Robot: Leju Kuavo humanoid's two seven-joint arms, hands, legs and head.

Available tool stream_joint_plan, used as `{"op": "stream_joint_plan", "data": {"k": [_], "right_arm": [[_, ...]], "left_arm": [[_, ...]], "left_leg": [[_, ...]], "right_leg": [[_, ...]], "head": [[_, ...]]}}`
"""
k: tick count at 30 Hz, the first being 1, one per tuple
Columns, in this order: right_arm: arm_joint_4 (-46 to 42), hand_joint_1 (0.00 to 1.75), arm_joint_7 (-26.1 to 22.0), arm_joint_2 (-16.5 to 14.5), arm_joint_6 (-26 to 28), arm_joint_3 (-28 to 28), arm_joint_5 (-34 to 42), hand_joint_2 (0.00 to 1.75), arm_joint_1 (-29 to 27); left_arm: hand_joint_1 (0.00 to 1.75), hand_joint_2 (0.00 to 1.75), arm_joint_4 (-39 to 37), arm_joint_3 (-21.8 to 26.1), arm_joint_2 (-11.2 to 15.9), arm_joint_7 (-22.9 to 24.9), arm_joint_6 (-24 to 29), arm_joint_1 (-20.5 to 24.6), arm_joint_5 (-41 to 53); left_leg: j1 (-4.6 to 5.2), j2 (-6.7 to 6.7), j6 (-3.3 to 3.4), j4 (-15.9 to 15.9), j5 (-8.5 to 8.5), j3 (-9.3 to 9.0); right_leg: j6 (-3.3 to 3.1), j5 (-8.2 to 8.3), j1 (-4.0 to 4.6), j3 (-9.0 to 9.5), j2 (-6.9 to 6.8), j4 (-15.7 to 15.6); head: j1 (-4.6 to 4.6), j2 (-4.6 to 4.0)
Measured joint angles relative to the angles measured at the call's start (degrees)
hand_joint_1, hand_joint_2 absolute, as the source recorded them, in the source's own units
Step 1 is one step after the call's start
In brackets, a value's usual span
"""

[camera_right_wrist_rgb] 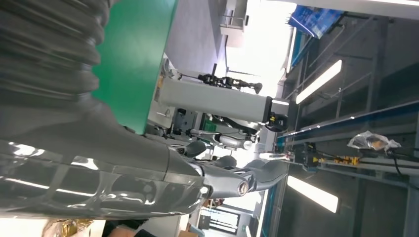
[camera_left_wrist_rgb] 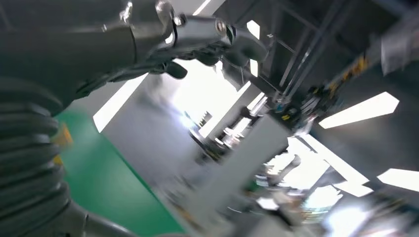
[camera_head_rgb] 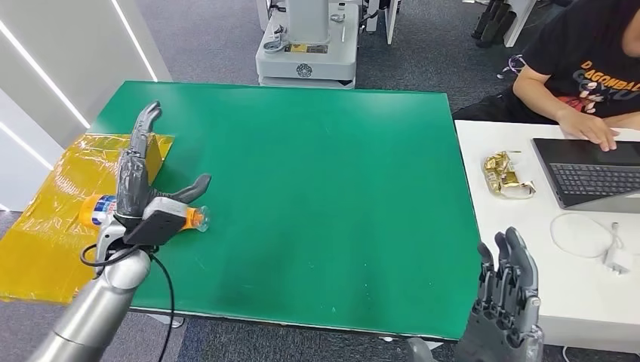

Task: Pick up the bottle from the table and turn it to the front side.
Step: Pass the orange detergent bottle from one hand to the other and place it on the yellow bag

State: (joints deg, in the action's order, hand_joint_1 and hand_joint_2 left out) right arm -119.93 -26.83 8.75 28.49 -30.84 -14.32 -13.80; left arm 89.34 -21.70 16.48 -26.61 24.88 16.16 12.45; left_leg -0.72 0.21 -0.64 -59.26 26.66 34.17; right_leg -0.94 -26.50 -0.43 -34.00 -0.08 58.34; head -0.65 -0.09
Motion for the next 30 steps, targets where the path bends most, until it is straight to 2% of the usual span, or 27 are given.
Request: {"op": "stream_joint_plan", "data": {"k": [2,5,10,13,18,30], "right_arm": [[0.0,0.0,-0.24,0.42,1.67,-0.64,0.09,1.75,-0.04],[0.0,0.0,-0.25,0.96,3.11,-1.44,-0.65,1.75,-0.03],[-0.12,0.0,0.75,1.26,4.99,-1.96,-3.7,1.75,0.38],[-0.43,0.0,1.23,1.25,5.01,-1.96,-3.93,1.75,0.75],[-0.76,0.0,2.49,1.23,4.87,-1.86,-4.69,1.75,1.34],[-0.8,0.0,3.04,1.15,4.52,-1.03,-5.16,1.75,1.71]], "left_arm": [[0.0,1.75,2.47,-1.08,-3.66,-2.54,0.59,-1.37,-10.34],[0.0,1.75,4.98,-2.79,-6.99,-3.35,-0.19,-2.56,-17.49],[0.0,1.75,9.36,-4.38,-13.06,-2.1,-7.25,-5.21,-31.77],[0.0,1.75,11.46,-5.31,-15.95,-1.24,-9.91,-6.25,-35.85],[0.0,1.75,12.91,-5.51,-17.84,-0.95,-13.94,-7.31,-38.27],[0.0,1.75,12.94,-5.49,-18.74,-1.65,-15.39,-7.83,-36.77]], "left_leg": [[0.0,0.0,0.03,0.0,0.02,0.01],[0.0,0.01,0.05,0.0,0.03,0.03],[-0.01,0.0,0.06,0.0,0.04,0.04],[-0.01,0.02,0.06,0.0,0.04,0.04],[-0.03,0.01,0.06,0.01,0.04,0.04],[-0.02,0.0,0.06,0.01,0.04,0.05]], "right_leg": [[0.0,0.0,-0.01,0.0,0.0,-0.01],[0.0,0.0,-0.01,-0.01,0.0,-0.01],[0.01,-0.01,-0.02,-0.02,-0.01,-0.01],[0.01,-0.01,-0.01,-0.02,0.0,0.0],[0.0,-0.01,-0.01,-0.02,-0.01,0.01],[0.01,-0.01,0.0,-0.02,-0.01,0.03]], "head": [[0.01,0.0],[0.01,0.0],[0.01,0.0],[0.01,0.0],[0.0,0.0],[0.0,0.0]]}}
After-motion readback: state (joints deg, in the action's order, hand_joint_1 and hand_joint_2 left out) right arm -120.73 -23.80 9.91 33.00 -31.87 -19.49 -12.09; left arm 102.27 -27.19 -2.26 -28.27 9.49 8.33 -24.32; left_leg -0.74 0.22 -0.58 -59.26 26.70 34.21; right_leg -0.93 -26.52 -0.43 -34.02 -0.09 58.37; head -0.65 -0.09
